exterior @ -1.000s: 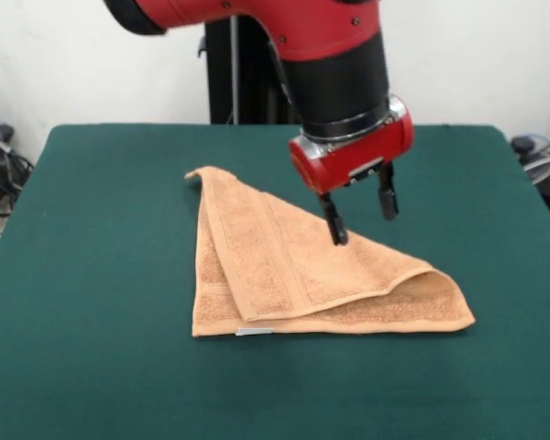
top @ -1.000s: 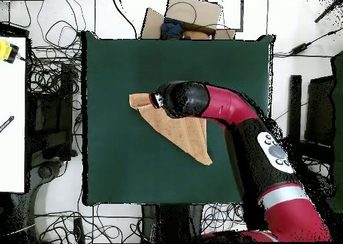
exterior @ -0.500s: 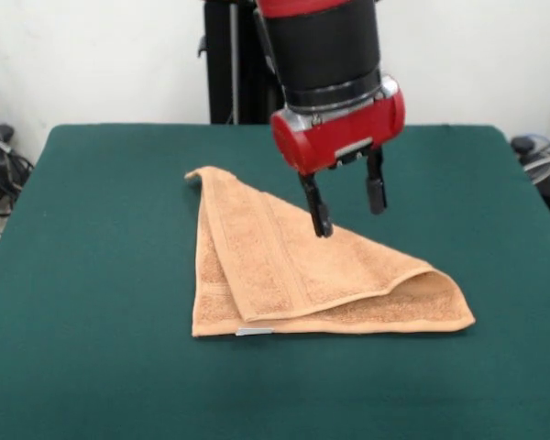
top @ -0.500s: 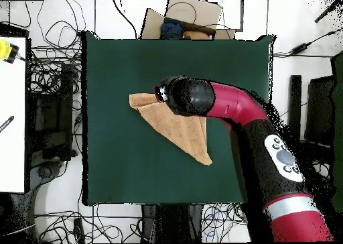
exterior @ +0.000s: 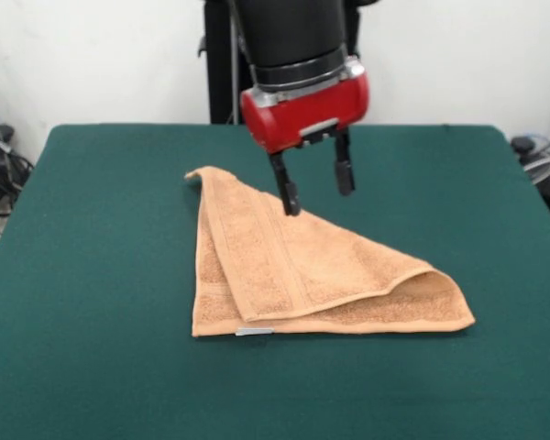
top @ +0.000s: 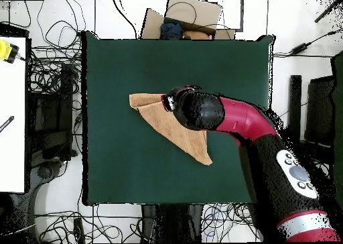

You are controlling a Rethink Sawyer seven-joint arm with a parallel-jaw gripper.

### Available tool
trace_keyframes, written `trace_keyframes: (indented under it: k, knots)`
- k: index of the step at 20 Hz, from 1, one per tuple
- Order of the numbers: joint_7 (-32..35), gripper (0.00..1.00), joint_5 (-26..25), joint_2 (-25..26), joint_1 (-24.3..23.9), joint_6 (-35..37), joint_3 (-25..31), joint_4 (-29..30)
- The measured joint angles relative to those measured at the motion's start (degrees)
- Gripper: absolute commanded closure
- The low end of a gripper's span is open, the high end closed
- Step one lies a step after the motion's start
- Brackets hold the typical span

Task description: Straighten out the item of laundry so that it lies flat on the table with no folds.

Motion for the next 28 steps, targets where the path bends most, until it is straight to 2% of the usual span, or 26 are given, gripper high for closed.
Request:
trace_keyframes:
  k: [2,6,17,28]
  knots:
    - [0.00,0.00,0.00,0.98,-1.85,0.00,0.67,1.05]
    - [0.00,0.00,-0.02,2.23,-2.34,0.00,0.44,2.24]
    - [0.00,0.00,0.00,1.51,-0.02,-0.01,0.42,3.49]
    - [0.00,0.00,0.00,1.31,0.02,-0.01,0.42,3.50]
